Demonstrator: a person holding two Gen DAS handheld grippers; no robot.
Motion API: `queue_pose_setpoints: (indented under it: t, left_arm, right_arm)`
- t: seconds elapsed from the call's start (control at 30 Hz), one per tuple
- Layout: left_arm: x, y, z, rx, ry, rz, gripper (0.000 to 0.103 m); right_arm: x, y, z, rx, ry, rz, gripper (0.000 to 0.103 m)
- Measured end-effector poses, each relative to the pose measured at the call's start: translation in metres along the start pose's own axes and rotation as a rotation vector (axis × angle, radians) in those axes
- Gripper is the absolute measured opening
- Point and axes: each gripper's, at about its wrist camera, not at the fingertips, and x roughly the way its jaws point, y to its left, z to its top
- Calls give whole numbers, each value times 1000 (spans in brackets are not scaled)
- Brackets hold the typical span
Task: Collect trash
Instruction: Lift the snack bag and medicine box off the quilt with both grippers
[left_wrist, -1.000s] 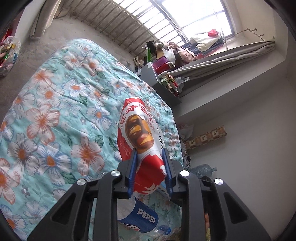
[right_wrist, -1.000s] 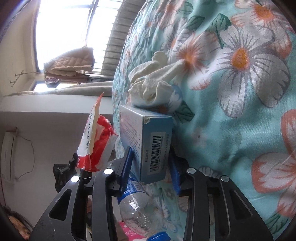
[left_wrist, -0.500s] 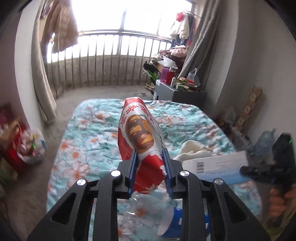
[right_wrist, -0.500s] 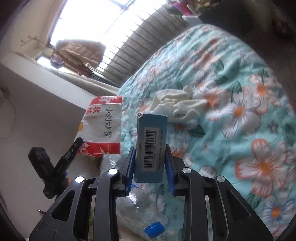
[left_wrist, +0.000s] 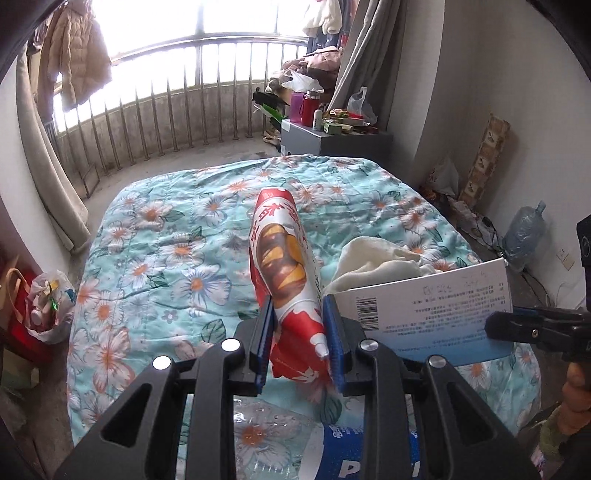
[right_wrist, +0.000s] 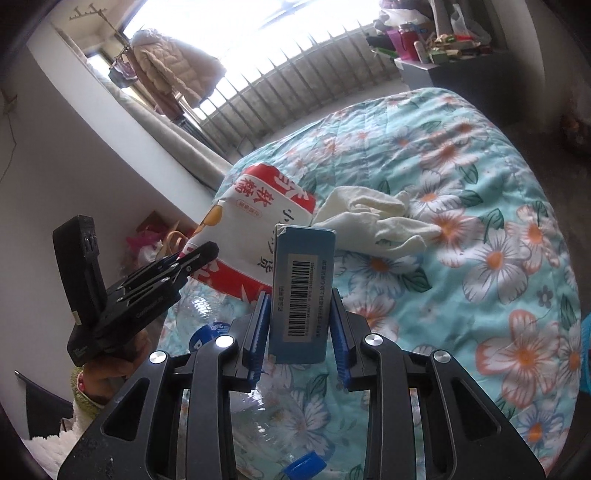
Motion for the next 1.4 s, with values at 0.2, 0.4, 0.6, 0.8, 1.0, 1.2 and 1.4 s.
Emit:
queue_pose_setpoints:
  t: [0.2,0.4,0.6,0.8,1.0,1.2,1.4]
  left_arm:
    - [20,12,-1,-100,79,-59,26]
    - [28,13,-2,-109,87,-40,26]
    - [23,-3,-4,-12,52,26,22]
    - [19,-20,-6,81,21,73,20]
    - [11,-24,-6,105,1,90,20]
    - [1,-28,-6,134,-28,116,19]
    - [-9,-34,-6,168,-62,145,19]
  right_arm:
    - [9,2,1,24,19,19,29]
    - [17,-1,4,46,28,33,30]
    - [22,-4,5,64,36,26,32]
    - [20,-10,4,88,31,49,30]
    - [6,-17,3,108,2,75,28]
    - [-9,-26,6,142,-27,107,27]
    - [-20,-30,8,158,-56,124,27]
